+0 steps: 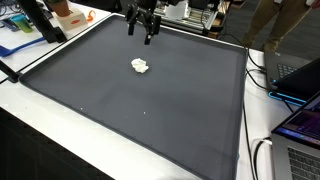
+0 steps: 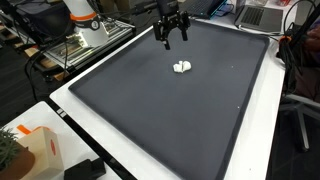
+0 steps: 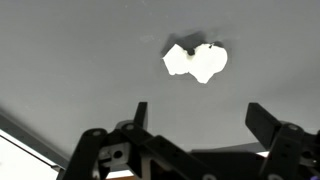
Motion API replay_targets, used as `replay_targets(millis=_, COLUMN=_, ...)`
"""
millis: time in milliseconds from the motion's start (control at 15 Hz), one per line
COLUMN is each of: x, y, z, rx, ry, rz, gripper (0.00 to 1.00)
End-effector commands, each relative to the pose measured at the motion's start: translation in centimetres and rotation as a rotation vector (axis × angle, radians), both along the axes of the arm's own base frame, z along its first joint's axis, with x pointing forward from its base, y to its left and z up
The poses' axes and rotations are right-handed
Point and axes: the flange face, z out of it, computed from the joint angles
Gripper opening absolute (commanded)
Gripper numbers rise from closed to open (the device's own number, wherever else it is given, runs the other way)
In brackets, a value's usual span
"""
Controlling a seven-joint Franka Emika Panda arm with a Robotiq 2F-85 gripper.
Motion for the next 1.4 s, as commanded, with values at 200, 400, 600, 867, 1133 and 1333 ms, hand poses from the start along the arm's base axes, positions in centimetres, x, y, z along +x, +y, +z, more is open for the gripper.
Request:
replay_targets(millis=200, x=0.4, y=0.5, z=0.8, rx=0.045, ry=-0.064, rz=0.026, gripper=1.0)
replay_targets(millis=400, x=0.7, y=0.6, z=1.2, rx=0.063, ry=-0.093, rz=0.038, gripper=1.0)
replay_targets(millis=600, x=1.2, y=0.7, z=1.8, rx=0.037, ry=-0.123, rz=0.056, gripper=1.0)
replay_targets(millis=867, x=2.4, y=1.0, z=0.8, rx=-0.01, ry=-0.144, rz=0.072, gripper=1.0)
replay_targets(millis=1133, x=3.3, y=1.6, z=-2.9, rx=-0.051, ry=-0.118, rz=0.073, gripper=1.0)
replay_targets(millis=1333, x=3.6, y=2.1, z=-5.7, rx=-0.05, ry=-0.099, rz=0.075, gripper=1.0)
